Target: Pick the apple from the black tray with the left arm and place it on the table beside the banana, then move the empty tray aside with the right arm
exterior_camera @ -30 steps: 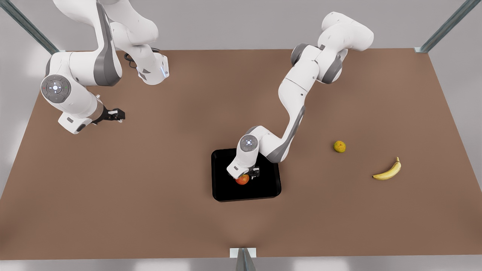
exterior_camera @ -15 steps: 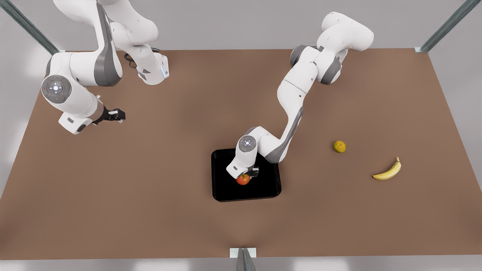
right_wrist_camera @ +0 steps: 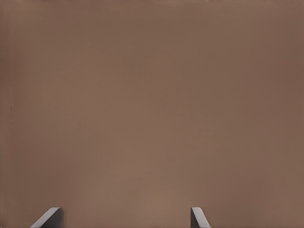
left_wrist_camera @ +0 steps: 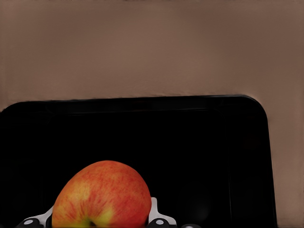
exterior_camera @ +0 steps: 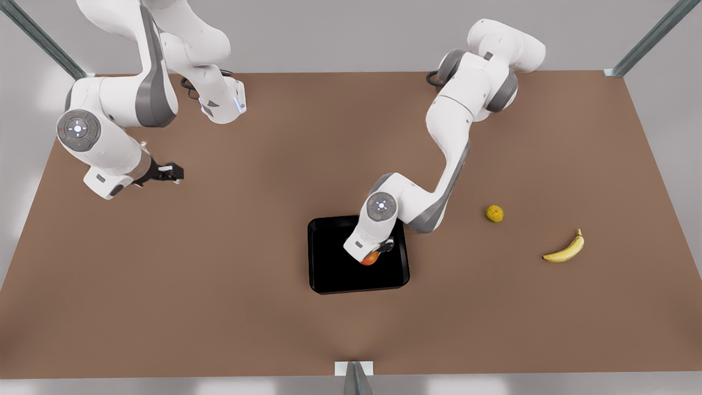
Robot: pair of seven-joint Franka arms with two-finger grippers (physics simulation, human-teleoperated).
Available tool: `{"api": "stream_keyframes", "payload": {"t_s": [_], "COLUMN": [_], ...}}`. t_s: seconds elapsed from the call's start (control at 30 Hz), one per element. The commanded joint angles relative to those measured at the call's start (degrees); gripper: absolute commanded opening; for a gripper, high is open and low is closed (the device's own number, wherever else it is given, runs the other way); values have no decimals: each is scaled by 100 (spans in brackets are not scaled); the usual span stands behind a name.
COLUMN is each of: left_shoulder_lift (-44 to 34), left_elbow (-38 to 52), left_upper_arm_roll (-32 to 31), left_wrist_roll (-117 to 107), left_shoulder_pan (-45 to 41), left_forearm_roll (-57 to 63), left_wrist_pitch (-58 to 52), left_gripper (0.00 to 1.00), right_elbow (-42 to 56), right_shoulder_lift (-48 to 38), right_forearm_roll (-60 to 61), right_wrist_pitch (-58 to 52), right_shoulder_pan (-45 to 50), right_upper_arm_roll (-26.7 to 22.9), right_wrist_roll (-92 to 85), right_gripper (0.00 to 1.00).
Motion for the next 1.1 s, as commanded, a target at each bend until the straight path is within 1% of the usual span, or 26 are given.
{"api": "stream_keyframes", "payload": {"t_s": [0.0,0.03,0.1,0.13,0.17,0.2,0.23,0.27,0.33,0.4,0.5,0.53,0.6,0.67,0.73,0.77,0.87,0.93,1.07], "left_shoulder_lift": [-121,-201,-376,-499,-578,-666,-719,-798,-834,-851,-860,-877,-904,-913,-913,-948,-1185,-1168,-1088], "left_elbow": [0,0,8,0,0,0,0,-18,-27,-44,-176,-185,-264,-492,-747,-897,-1503,-1644,-1960], "left_upper_arm_roll": [-36,-36,-36,-45,-45,-45,-53,-62,-62,-45,-36,-36,-36,-36,-19,-19,-10,-10,-19], "left_wrist_roll": [210,315,350,368,429,614,763,992,1168,1458,1783,1853,1888,2003,2170,2293,2574,2653,2653], "left_shoulder_pan": [109,215,373,504,592,733,847,979,1251,1445,1682,1718,1788,1920,2095,2210,2544,2632,2737], "left_forearm_roll": [15,15,24,33,33,15,6,-2,-2,33,42,33,15,42,50,59,226,358,587], "left_wrist_pitch": [-694,-852,-1151,-1300,-1397,-1555,-1669,-1871,-2258,-2575,-3163,-3286,-3304,-3304,-3392,-3392,-3383,-3375,-3199], "left_gripper": [80,80,81,81,81,81,81,80,80,80,79,77,77,77,76,76,75,74,74], "right_elbow": [91,205,478,548,793,1408,1778,1910,1972,1990,1990,1990,2034,2297,2289,2289,2289,2289,2289], "right_shoulder_lift": [82,249,679,907,1241,1768,2138,2332,2710,3044,3369,3466,3615,3844,3993,4063,4257,4345,4512], "right_forearm_roll": [271,280,666,675,658,658,666,666,974,1018,1027,1027,1027,1018,930,676,543,561,561], "right_wrist_pitch": [272,377,413,719,896,896,896,940,1888,2486,3216,3383,3664,3709,3709,3709,3709,3928,3955], "right_shoulder_pan": [1144,1346,1391,1513,1733,1996,2120,2111,1918,1795,1742,1751,1786,1909,1918,1918,1935,1953,1953], "right_upper_arm_roll": [279,411,420,420,446,446,446,455,420,402,429,446,464,472,472,472,472,472,481], "right_wrist_roll": [2003,2444,2629,2813,3198,3647,3754,3596,3016,2866,2884,3024,3200,3464,3394,3402,3394,3323,3271], "right_gripper": [100,100,100,100,100,100,100,100,100,100,100,100,100,100,100,100,100,100,100]}}
